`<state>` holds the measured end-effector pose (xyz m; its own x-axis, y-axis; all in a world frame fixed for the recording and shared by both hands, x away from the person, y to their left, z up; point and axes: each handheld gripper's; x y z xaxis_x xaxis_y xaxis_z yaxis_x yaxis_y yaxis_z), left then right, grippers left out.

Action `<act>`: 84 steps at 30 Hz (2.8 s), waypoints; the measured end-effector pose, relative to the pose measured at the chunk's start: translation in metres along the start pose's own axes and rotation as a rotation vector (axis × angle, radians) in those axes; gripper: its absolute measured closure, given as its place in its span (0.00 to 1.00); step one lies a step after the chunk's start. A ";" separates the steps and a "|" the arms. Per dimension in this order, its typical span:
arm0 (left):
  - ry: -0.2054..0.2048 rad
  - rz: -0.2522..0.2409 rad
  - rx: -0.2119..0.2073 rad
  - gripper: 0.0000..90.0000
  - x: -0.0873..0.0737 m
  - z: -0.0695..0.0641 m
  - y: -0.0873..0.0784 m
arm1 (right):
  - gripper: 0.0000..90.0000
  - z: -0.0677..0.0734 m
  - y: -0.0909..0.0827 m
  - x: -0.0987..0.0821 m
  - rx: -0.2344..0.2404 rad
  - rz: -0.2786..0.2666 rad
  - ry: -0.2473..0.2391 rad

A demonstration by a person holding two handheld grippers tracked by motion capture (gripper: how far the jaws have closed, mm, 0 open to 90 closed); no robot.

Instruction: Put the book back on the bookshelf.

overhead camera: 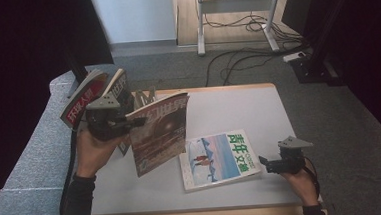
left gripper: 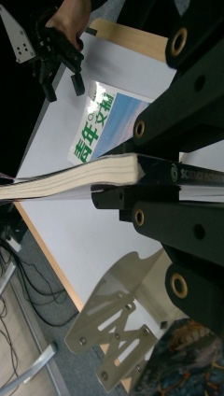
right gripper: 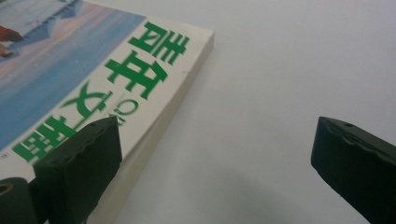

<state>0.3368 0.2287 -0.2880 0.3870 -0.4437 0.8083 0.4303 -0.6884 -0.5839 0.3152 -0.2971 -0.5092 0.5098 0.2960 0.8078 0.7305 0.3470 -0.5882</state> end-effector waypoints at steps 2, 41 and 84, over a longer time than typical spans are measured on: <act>-0.003 0.000 0.011 0.94 -0.002 0.001 -0.003 | 0.02 -0.001 0.001 -0.004 -0.007 0.021 0.009; -0.148 -0.017 0.230 0.94 -0.027 0.019 -0.065 | 0.03 -0.007 0.011 -0.026 -0.069 0.128 0.084; -0.249 -0.078 0.422 0.94 -0.022 0.057 -0.039 | 0.03 -0.007 0.011 -0.026 -0.067 0.130 0.082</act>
<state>0.3574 0.2982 -0.2872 0.5016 -0.2139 0.8382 0.7383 -0.3991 -0.5437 0.3131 -0.3070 -0.5368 0.6351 0.2602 0.7273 0.6834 0.2495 -0.6861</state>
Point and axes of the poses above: each handheld gripper's, and its own axes: y roughly forward along the jaws, x roughly out of its top, z roughly to its left, and after that the axes turned 3 degrees about -x, right-handed
